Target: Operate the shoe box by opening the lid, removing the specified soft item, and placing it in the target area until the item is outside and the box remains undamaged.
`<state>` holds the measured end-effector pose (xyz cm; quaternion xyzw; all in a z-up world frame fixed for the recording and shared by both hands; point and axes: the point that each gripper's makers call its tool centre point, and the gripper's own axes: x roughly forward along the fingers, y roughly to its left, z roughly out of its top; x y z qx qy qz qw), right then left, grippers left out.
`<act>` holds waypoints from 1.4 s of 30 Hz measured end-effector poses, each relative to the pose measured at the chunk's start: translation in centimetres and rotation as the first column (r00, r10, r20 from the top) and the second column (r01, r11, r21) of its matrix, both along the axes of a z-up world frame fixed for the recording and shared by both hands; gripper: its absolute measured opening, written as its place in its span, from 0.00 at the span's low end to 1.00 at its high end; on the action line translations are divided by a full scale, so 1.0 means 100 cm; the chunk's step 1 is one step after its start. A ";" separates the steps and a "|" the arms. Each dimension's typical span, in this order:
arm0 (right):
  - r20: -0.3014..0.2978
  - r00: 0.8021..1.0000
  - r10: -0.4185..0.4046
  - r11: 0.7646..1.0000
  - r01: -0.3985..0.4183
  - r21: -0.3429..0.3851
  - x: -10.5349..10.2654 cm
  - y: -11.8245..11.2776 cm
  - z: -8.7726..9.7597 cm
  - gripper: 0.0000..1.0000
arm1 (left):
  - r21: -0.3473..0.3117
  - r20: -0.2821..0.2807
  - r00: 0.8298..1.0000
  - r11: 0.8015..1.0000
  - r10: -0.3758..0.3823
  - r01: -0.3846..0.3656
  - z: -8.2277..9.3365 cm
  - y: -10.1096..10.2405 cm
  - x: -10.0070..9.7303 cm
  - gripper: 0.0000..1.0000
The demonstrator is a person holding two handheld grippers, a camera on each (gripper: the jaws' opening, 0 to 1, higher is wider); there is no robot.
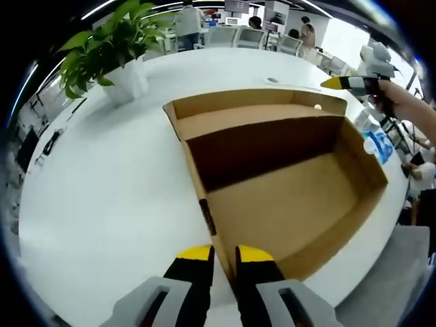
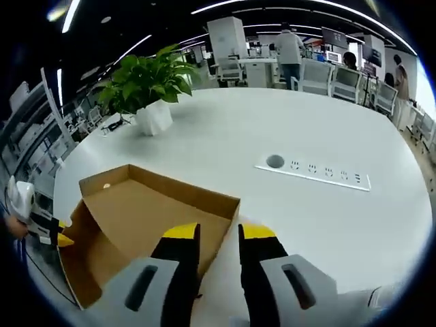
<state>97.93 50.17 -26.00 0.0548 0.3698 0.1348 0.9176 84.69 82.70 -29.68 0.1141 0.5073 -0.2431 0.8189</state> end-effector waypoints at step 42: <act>-0.162 0.986 -0.027 0.998 0.017 -0.062 0.002 0.003 -0.035 0.03 | -0.028 0.002 1.000 0.999 0.029 -0.029 -0.005 0.000 0.004 0.12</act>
